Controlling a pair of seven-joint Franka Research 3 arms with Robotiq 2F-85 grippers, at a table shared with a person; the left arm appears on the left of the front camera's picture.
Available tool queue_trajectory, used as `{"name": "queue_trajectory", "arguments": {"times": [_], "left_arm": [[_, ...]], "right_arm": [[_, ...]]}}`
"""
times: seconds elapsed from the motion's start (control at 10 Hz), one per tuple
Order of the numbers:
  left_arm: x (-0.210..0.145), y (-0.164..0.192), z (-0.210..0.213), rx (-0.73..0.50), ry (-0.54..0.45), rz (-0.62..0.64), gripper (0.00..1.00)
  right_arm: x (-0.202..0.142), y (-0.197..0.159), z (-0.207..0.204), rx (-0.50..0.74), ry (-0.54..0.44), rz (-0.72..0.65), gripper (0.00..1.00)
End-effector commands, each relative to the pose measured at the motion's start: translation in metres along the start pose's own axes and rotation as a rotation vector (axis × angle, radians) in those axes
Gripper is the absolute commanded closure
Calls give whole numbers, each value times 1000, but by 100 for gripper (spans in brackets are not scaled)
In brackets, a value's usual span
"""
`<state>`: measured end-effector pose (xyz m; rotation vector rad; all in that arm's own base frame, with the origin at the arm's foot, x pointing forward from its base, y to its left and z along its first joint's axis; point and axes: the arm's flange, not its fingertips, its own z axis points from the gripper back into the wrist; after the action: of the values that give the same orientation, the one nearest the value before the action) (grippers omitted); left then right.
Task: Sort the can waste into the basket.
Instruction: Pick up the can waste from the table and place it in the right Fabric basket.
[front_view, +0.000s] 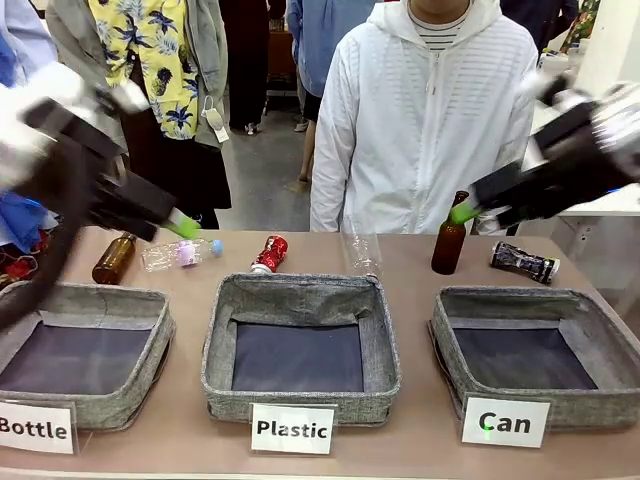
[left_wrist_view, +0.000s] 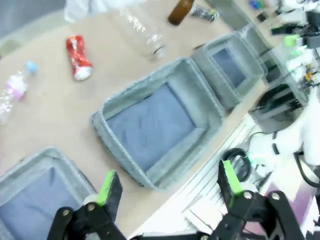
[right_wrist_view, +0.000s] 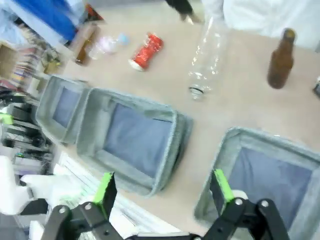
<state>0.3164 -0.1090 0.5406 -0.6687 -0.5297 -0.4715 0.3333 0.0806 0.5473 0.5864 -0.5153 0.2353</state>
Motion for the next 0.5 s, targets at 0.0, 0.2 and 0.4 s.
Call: {"name": "queue_trajectory", "arguments": {"times": [0.0, 0.2, 0.4], "left_arm": [[-65, 85, 62, -183, -126, 124, 0], [-116, 148, 84, -310, -342, 369, 0], [-158, 192, 83, -392, -489, 532, 0]], "right_arm": [[-28, -88, 46, 170, -139, -269, 0], [-61, -155, 60, 226, -232, -493, 0], [-89, -210, 60, 242, -293, -682, 0]]}}
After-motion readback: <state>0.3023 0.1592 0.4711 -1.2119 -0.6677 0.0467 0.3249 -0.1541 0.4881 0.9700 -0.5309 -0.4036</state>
